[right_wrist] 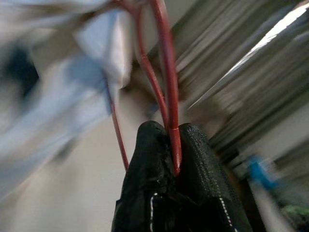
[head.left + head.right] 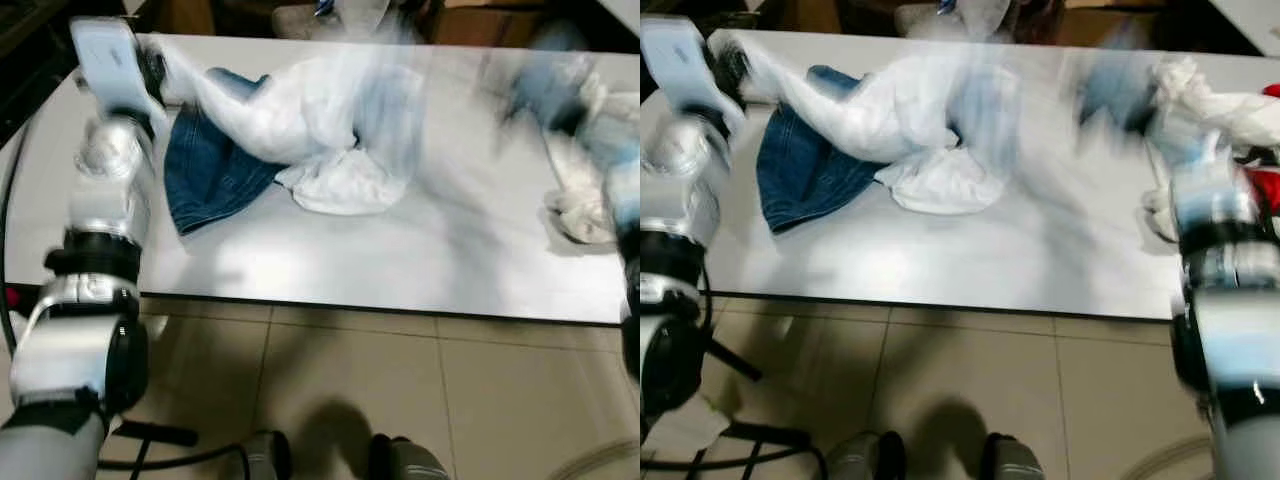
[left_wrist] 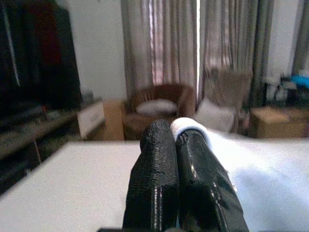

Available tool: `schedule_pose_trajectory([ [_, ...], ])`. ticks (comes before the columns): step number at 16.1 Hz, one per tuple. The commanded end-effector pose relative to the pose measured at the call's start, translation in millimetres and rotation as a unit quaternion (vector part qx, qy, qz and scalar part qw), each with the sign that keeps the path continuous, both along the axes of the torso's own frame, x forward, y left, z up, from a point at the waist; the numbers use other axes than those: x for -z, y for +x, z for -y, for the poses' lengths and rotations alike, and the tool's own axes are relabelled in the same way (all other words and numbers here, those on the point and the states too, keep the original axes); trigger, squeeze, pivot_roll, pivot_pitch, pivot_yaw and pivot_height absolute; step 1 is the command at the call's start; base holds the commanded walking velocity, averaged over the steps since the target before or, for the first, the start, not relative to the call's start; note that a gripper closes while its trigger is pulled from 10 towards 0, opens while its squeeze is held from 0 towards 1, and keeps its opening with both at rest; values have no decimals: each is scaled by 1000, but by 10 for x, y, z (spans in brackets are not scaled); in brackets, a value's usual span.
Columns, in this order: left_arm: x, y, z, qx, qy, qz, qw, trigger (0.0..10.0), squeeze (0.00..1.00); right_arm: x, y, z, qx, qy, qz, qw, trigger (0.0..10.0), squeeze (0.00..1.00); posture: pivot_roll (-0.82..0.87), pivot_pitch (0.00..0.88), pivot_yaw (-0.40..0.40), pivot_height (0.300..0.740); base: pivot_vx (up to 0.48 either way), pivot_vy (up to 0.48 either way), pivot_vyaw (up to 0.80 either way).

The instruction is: Hang hanger

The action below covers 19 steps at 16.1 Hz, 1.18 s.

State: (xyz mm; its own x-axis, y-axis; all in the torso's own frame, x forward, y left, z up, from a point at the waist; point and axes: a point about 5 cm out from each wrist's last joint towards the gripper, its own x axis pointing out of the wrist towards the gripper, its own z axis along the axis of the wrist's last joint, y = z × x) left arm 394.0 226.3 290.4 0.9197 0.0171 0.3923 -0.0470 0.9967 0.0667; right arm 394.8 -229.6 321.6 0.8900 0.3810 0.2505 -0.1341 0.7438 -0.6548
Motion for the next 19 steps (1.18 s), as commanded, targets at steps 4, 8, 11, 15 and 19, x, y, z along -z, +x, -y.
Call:
schedule_pose_trajectory([
  [4, 70, -132, -31, 19, 18, 11, 1000, 10000, 0, 759, -43, -104, -54, -118, -128, 983, 10000, 0, -67, 112, 48, 740, 0, 0, 0],
  [8, 357, -205, 145, 60, 56, -27, 996, 10000, 0, 1460, -263, -99, -134, -186, -274, 934, 10000, 0, -64, 111, 49, 740, 0, 0, 0],
  [11, 444, -205, 177, 56, 84, -56, 993, 10000, 0, 1500, -466, 26, -219, -196, -348, 890, 10000, 0, -67, 105, 59, 740, 0, 0, 0],
  [15, 549, -172, 89, 31, 91, -97, 991, 10000, 0, 1243, -611, 227, -254, -205, -368, 871, 10000, 0, -68, 98, 66, 740, 0, 0, 0],
  [19, 1208, -687, 117, 208, 177, -275, 922, 10000, 161, 661, -782, 321, -270, -93, -270, 920, 10000, 0, -71, 99, 70, 740, 0, 0, 0],
])
